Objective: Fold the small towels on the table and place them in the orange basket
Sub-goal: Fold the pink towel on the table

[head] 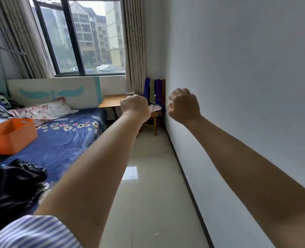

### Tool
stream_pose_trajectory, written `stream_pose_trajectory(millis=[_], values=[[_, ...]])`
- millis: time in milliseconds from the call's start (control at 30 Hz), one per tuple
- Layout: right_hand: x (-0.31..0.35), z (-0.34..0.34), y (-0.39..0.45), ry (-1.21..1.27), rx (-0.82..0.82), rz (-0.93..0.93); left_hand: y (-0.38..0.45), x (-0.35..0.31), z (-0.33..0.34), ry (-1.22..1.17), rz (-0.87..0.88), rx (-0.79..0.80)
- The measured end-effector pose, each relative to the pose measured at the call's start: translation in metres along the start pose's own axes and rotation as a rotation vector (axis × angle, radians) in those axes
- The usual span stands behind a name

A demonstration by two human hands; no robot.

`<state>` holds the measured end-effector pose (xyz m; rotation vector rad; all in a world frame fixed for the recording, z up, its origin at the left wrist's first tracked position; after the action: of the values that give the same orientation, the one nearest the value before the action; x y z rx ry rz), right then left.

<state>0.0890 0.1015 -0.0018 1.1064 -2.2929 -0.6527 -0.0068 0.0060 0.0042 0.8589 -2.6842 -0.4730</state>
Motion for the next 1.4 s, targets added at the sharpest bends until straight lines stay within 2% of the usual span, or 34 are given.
stream_pose_trajectory(millis=[33,100,233,367,533,933,1167,1400], values=[[0.002,0.015,0.001,-0.026,0.068,0.028,0.004,0.001,0.012,-0.016,-0.021,0.1],[-0.002,0.047,0.008,-0.037,0.131,0.047,0.015,0.005,0.041,-0.04,-0.023,0.172],[-0.013,0.129,0.029,-0.065,0.316,0.089,0.047,0.015,0.109,-0.052,0.002,0.269],[-0.022,0.203,0.064,-0.072,0.408,0.081,0.094,0.03,0.167,-0.059,0.006,0.347],[-0.036,0.299,0.156,-0.047,0.517,0.074,0.199,0.061,0.235,-0.075,0.008,0.409],[-0.051,0.472,0.372,-0.077,0.522,0.015,0.421,0.158,0.354,-0.107,0.029,0.418],[-0.045,0.582,0.521,-0.127,0.449,0.055,0.578,0.239,0.419,-0.068,0.105,0.376],[-0.052,0.685,0.64,-0.079,0.486,0.138,0.723,0.285,0.501,-0.108,0.152,0.405]])
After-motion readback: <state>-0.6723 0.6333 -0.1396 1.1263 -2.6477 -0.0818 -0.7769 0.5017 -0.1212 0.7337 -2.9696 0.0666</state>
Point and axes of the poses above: each hand's wrist, its own y-axis towards the middle knuckle, its own z-axis out of the palm, x = y × z, the point moved 1 cm from there along y, towards the middle knuckle, and after that the axes turned 14 degrees about z, right-handed, at the moved point
